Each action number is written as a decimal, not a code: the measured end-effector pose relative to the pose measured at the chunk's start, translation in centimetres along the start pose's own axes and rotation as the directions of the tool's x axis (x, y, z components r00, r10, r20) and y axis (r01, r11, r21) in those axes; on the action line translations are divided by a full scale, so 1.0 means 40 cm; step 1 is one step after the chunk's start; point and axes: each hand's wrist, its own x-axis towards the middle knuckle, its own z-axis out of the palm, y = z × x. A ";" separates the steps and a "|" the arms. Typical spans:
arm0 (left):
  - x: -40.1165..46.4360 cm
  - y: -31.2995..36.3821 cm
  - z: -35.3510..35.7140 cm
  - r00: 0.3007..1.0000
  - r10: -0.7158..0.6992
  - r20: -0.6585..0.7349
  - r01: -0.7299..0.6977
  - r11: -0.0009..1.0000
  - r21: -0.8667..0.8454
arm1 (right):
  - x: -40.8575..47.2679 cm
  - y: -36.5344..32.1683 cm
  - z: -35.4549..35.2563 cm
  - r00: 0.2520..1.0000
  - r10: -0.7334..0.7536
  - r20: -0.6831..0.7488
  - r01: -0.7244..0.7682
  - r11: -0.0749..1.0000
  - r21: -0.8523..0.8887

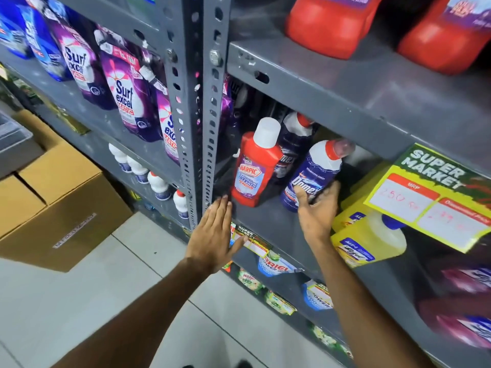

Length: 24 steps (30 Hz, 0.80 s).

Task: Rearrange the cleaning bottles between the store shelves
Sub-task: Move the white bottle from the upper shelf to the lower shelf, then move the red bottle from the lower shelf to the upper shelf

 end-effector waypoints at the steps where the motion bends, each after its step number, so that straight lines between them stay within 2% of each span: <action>1: 0.000 0.001 0.001 1.000 -0.004 -0.003 0.004 1.000 -0.004 | 0.007 0.002 -0.004 1.000 0.004 0.008 -0.004 1.000 -0.017; 8: 0.003 0.012 0.001 0.999 -0.036 0.008 0.036 0.999 -0.012 | 0.016 0.007 -0.008 1.000 0.001 0.020 -0.001 0.999 -0.039; 11: 0.001 0.014 -0.001 0.999 -0.045 0.019 0.045 0.999 0.001 | -0.046 -0.013 -0.008 0.995 -0.043 -0.089 0.043 0.999 -0.001; 15: 0.000 0.022 -0.002 0.998 -0.048 0.029 0.049 0.999 -0.021 | -0.189 -0.022 0.025 0.976 -0.122 -0.182 0.108 0.990 -0.089; 17: -0.001 0.021 -0.003 0.999 -0.046 0.027 0.047 0.999 -0.020 | -0.239 -0.023 0.056 0.987 -0.096 -0.129 0.083 0.991 -0.106; 20: -0.001 0.022 -0.005 0.999 -0.038 0.015 0.038 0.999 -0.015 | -0.241 -0.047 0.097 0.999 -0.026 0.047 0.027 0.999 -0.026; 24: 0.001 0.018 -0.003 0.999 -0.029 0.013 0.029 1.000 -0.004 | -0.166 -0.103 0.152 0.983 -0.039 0.180 0.031 0.998 0.048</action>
